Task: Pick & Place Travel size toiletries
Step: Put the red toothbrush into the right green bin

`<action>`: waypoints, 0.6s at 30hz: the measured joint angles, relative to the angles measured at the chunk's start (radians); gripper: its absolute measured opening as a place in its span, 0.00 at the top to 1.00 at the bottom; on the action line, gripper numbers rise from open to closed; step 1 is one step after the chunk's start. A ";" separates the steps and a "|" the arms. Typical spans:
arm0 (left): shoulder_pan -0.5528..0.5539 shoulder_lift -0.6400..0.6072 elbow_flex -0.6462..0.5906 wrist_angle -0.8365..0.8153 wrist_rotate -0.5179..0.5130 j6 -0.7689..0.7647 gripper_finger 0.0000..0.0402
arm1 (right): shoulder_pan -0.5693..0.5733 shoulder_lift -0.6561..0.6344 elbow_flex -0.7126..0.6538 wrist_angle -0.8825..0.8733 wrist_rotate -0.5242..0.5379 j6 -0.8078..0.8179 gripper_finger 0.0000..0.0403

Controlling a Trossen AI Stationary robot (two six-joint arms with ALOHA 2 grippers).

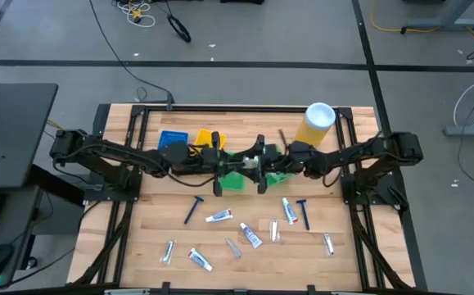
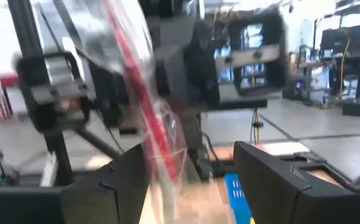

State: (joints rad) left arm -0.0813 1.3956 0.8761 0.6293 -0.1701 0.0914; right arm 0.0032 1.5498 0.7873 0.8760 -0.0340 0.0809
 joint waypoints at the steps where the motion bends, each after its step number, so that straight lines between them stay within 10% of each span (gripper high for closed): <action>1: 0.000 0.000 0.000 -0.006 0.000 -0.001 0.93 | 0.000 0.006 0.007 -0.018 -0.001 -0.012 0.42; 18: 0.000 0.000 0.000 -0.059 -0.058 -0.005 0.93 | 0.000 0.001 -0.008 0.011 0.032 -0.003 0.69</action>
State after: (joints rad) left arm -0.0811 1.3952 0.8764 0.5701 -0.2278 0.0860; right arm 0.0036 1.5509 0.7792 0.8875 -0.0021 0.0780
